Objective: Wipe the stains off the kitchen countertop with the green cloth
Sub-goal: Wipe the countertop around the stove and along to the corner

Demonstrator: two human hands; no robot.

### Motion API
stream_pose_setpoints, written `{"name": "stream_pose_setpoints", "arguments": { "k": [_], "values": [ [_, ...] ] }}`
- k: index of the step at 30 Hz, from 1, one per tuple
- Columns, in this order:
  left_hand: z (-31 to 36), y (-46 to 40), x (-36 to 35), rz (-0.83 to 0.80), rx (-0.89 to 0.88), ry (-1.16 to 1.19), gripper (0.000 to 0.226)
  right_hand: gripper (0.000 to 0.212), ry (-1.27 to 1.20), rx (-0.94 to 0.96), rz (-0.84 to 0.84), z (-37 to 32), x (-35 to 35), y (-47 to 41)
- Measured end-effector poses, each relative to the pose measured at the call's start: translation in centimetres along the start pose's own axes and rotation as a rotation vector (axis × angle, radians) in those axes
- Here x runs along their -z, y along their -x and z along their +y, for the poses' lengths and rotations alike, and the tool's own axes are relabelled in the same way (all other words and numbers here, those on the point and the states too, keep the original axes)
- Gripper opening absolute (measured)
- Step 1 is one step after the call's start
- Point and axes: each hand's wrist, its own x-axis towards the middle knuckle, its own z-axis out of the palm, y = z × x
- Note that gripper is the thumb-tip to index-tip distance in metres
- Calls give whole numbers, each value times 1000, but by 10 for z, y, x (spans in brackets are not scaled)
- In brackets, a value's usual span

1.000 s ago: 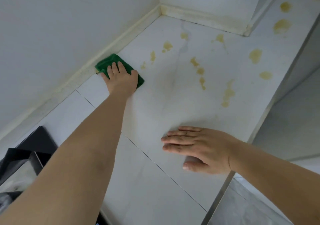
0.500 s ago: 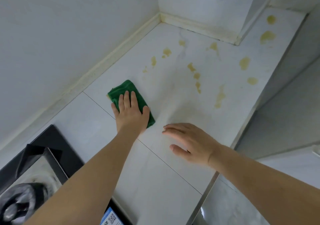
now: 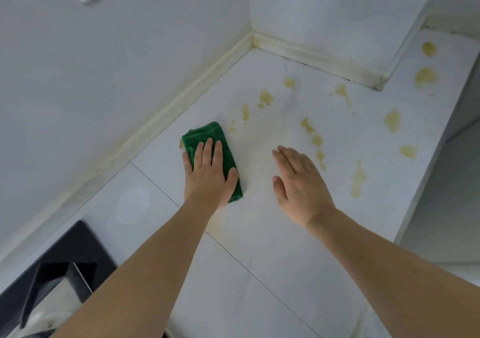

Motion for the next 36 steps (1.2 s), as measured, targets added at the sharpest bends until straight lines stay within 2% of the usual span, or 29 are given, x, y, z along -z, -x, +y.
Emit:
{"name": "stream_pose_setpoints", "arguments": {
  "k": [12, 17, 24, 30, 36],
  "values": [
    [-21, -115, 1, 38, -70, 24, 74, 70, 109, -85, -85, -8, -26, -80],
    [-26, -139, 6, 38, -106, 29, 73, 83, 170, -122, -211, 2, -26, -100],
    [-33, -168, 8, 37, -184, -19, 75, 76, 152, -135, -182, 6, -31, -101],
    [-32, -150, 9, 21, -172, -27, 76, 77, 157, -134, -209, 5, -32, -103],
    [-45, -67, 9, -18, -324, 20, 75, 75, 152, -127, -198, 7, -34, -104]
  ]
}}
